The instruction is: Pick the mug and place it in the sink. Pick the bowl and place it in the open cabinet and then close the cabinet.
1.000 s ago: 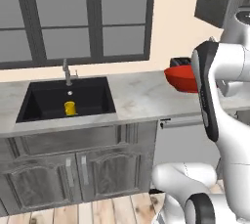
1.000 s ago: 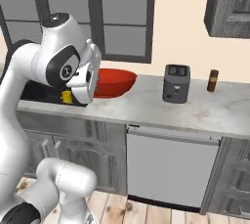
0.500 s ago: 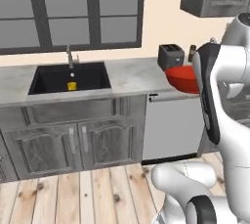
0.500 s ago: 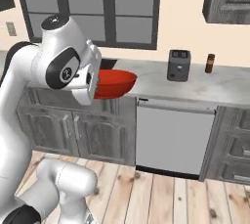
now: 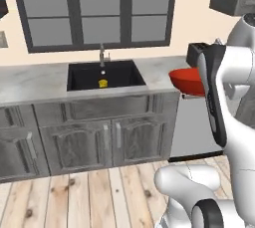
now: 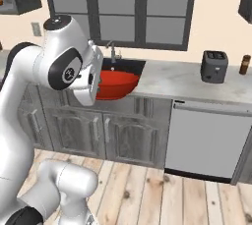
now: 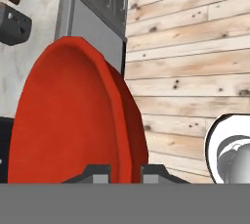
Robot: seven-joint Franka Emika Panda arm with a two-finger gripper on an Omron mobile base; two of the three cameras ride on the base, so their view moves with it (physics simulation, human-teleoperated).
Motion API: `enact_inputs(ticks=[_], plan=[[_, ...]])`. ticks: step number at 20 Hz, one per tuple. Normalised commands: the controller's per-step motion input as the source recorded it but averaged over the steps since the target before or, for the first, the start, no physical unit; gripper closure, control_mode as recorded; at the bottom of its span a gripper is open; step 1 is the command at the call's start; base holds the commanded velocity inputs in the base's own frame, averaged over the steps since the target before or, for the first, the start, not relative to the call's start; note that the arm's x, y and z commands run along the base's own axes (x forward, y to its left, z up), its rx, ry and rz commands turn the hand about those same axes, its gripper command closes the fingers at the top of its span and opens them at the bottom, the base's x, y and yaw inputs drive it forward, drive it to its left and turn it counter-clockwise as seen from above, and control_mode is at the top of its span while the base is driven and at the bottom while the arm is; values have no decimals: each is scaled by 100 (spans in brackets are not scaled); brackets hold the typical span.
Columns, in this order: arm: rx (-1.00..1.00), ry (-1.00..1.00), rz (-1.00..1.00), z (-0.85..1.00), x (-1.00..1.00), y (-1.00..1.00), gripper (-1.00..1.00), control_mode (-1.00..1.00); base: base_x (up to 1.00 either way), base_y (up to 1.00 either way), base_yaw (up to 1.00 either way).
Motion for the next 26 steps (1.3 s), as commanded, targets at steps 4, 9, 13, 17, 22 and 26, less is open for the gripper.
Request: enact_inputs(ticks=[4,9,13,17,22,26], plan=[[0,0,0,0,0,0,100,100,0,100,0],[0,0,0,0,0,0,100,100,0,100,1],[0,0,0,0,0,0,100,100,0,100,2],[0,0,0,0,0,0,100,100,0,100,6],[0,0,0,0,0,0,100,100,0,88,18],[0,0,0,0,0,0,100,100,5,54,23]])
